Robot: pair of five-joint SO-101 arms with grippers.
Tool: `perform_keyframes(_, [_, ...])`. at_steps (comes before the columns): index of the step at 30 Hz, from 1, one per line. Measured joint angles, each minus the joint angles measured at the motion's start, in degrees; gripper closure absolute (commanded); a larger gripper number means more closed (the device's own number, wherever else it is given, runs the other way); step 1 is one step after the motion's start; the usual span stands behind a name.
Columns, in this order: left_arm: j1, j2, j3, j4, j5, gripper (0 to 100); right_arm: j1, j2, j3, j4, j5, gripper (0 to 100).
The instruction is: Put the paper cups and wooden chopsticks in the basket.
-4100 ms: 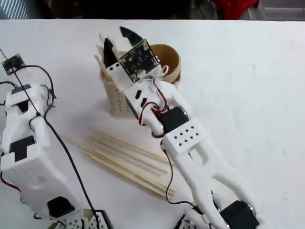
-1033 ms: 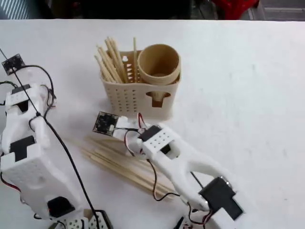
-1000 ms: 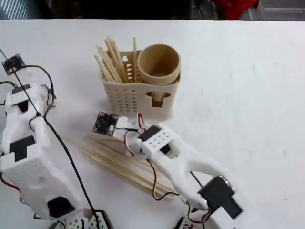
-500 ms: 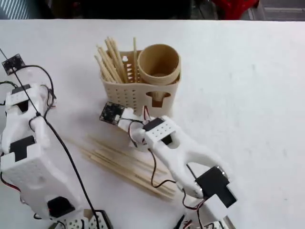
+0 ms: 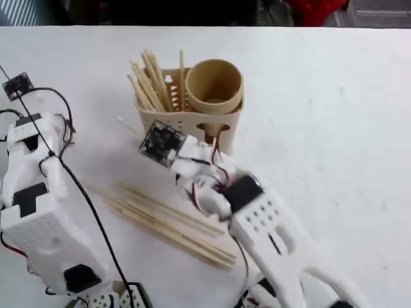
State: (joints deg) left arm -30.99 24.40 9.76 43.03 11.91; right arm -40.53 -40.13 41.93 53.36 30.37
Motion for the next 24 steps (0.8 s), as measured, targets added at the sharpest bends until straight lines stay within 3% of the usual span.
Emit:
perform_keyframes(6, [0.0,0.0,0.0,0.0,0.0,88,-3.8,-16.0,-3.6,-1.1,-2.5,98.2])
perform_keyframes(11, [0.0,0.0,0.0,0.0,0.0,88,-3.8,-17.0,-8.9,-15.6,-9.0,98.1])
perform_keyframes(17, [0.0,0.0,0.0,0.0,0.0,88,-4.0,-6.0,-15.3,-37.3,-9.6,98.1])
perform_keyframes(24, [0.0,0.0,0.0,0.0,0.0,88,-3.8,18.1,-30.9,-40.2,-9.8,98.1])
